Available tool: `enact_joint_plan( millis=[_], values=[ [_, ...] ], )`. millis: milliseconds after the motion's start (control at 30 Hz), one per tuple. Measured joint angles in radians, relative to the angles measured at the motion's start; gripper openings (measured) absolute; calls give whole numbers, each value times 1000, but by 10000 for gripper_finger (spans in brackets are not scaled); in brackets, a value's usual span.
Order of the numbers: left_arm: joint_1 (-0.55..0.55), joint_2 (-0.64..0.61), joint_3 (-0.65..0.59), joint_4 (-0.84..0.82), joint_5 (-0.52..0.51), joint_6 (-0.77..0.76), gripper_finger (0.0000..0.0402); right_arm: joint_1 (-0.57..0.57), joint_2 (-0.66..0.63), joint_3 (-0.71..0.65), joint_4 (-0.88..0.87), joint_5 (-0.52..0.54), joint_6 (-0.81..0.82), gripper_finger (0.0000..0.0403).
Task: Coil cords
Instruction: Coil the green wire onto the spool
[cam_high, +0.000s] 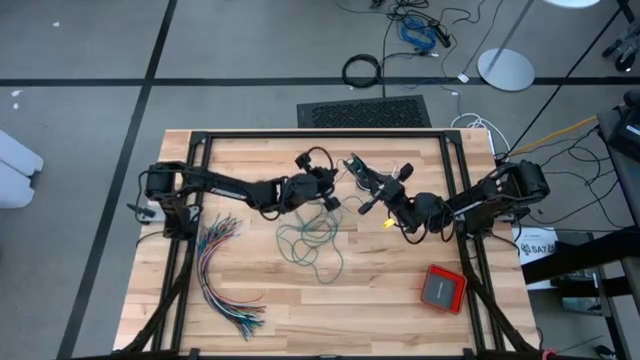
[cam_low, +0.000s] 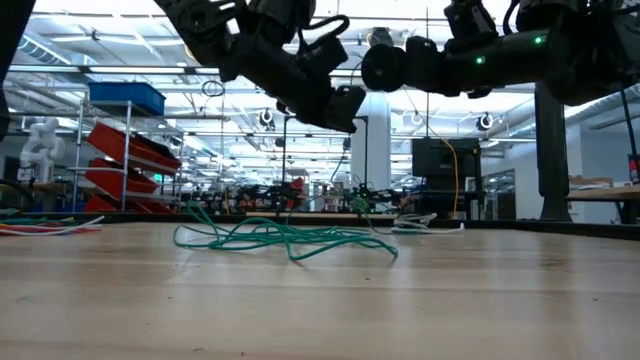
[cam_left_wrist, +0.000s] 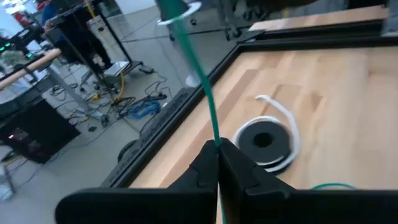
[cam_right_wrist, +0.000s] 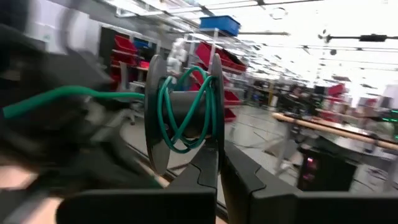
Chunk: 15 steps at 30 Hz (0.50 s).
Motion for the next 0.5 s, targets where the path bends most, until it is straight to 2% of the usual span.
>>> enact_joint_plan(
  millis=[67,233,500],
  values=[
    [21,0,0,-10,17,-6,1,0,0,0,0,-36,14,0],
    [56,9,0,-23,162,-115,1,0,0,0,0,-60,23,0],
    [55,20,0,87,223,-128,0,-14,0,0,2,-65,82,0]
  ],
)
